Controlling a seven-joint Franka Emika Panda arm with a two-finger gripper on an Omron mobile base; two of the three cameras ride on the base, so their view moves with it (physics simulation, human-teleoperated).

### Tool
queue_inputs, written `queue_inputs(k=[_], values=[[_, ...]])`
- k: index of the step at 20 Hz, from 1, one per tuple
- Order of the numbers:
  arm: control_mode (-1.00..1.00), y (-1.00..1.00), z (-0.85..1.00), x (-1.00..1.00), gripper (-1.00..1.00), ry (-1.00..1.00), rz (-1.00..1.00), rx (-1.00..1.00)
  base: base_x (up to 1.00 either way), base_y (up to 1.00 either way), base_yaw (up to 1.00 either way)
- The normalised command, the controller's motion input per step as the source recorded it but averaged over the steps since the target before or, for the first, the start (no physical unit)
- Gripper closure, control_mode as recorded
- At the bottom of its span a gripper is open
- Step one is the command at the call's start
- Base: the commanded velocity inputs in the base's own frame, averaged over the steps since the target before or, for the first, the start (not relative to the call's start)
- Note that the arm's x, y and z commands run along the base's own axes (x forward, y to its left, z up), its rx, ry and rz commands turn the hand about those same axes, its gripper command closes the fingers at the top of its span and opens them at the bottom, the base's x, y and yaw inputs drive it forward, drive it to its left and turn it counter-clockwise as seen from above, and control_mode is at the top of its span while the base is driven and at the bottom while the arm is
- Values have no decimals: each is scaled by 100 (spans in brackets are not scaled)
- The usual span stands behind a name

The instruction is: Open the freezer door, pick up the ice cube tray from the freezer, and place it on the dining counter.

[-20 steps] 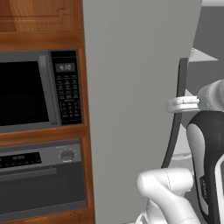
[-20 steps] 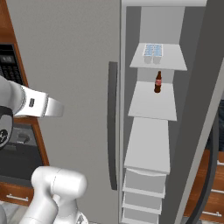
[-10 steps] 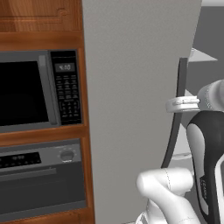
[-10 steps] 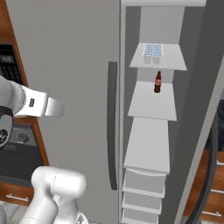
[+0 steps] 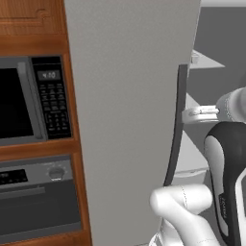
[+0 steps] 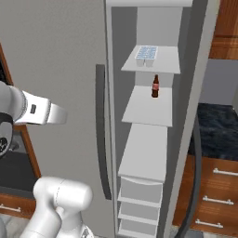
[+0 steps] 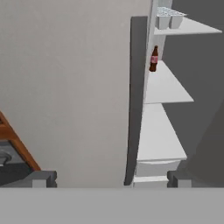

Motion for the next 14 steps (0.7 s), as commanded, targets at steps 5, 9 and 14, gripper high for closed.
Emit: queue_inputs(k=[5, 9, 14], values=[[100, 0, 0, 0, -100, 0, 0, 0, 0, -55, 0], [100, 0, 0, 0, -100, 0, 0, 0, 0, -49, 0], [100, 0, 0, 0, -100, 0, 0, 0, 7, -41, 0]])
